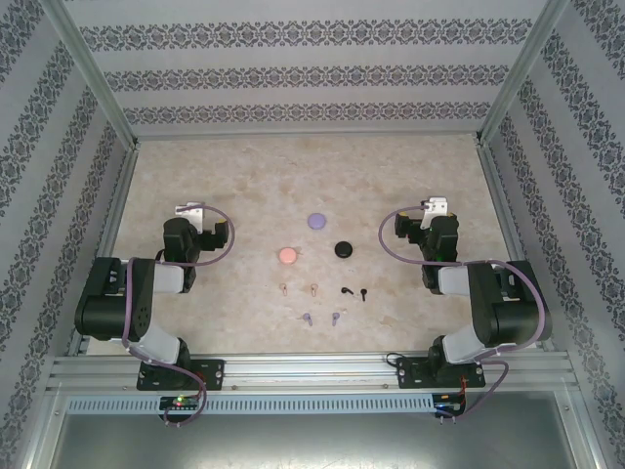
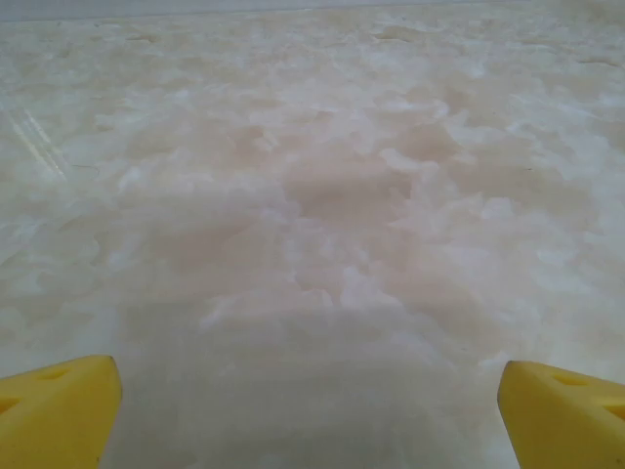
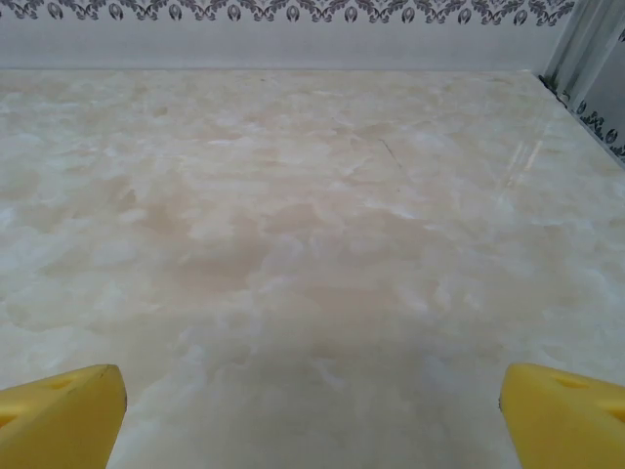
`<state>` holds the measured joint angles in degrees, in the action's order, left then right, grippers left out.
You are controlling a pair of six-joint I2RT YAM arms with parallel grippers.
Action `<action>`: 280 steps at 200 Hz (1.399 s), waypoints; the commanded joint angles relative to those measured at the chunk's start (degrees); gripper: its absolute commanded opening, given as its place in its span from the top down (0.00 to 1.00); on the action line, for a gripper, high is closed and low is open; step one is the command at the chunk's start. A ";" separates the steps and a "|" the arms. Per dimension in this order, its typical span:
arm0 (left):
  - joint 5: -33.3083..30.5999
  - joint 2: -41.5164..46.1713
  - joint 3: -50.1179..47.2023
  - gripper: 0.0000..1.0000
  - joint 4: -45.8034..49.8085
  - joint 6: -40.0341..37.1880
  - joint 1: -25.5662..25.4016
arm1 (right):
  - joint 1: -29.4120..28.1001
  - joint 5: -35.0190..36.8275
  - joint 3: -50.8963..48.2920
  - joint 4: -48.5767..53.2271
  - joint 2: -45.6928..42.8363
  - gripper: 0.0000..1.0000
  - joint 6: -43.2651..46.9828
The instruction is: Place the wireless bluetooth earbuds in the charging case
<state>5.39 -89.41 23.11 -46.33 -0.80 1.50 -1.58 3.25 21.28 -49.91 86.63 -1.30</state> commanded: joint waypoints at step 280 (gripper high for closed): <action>2.74 15.41 24.52 0.00 53.25 32.32 -4.03 | -7.16 -10.96 17.52 66.37 -32.84 0.09 -29.67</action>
<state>5.32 -74.83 46.11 -1.17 20.18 -1.32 -2.81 -3.11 32.88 -1.32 51.66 -27.29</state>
